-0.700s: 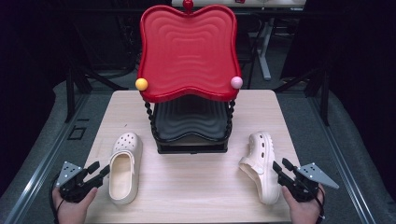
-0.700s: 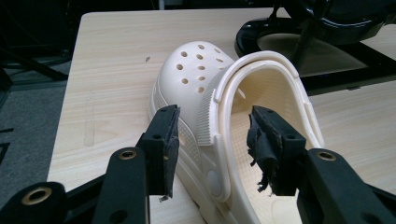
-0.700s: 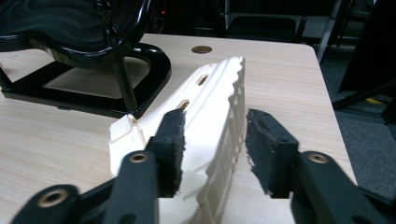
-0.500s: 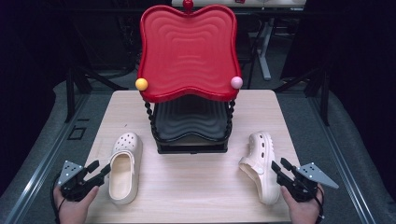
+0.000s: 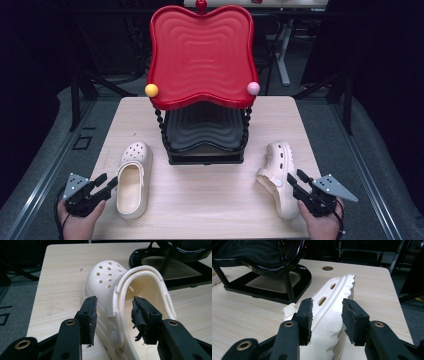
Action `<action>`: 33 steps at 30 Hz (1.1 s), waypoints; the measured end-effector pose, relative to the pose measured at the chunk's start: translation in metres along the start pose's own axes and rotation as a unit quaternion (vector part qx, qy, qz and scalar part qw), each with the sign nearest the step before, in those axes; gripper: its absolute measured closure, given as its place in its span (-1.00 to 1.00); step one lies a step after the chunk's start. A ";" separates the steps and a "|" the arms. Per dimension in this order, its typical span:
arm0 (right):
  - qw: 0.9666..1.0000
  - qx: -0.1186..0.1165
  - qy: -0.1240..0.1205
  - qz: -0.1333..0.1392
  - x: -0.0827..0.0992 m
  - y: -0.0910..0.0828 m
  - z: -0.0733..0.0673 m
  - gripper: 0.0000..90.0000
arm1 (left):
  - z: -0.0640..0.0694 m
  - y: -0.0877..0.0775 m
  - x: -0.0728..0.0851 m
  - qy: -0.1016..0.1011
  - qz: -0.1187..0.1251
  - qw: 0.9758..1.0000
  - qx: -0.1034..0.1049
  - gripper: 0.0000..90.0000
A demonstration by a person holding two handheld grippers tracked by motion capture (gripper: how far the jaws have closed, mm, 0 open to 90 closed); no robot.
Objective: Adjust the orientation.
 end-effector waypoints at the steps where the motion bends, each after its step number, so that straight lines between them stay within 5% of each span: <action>1: 1.000 0.001 0.005 0.000 0.000 0.000 0.000 0.34 | 0.001 0.001 0.000 0.002 -0.001 1.000 0.000 0.23; 6: 1.000 0.001 0.007 0.000 0.000 -0.001 0.001 0.34 | 0.009 0.005 -0.003 0.025 -0.006 1.000 0.004 0.23; 12: 1.000 0.004 0.011 0.000 0.000 -0.001 0.000 0.33 | 0.013 0.022 -0.007 0.058 -0.024 0.998 -0.028 0.24; 26: 1.000 0.017 0.017 0.010 0.001 -0.005 0.002 0.32 | 0.012 0.054 -0.017 0.081 -0.058 0.994 -0.049 0.41; 33: 1.000 0.013 0.024 0.009 0.001 -0.006 0.004 0.32 | 0.008 0.052 -0.017 0.079 -0.056 0.994 -0.045 0.55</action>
Point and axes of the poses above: each handheld gripper's, and its own axes: y roughly forward along the jaws, x roughly out of its underside, z roughly to its right, the point moved 2 cm from there along y, roughly forward along the jaws, and after that the axes turned 7 degrees about x, right-handed, at the moved point
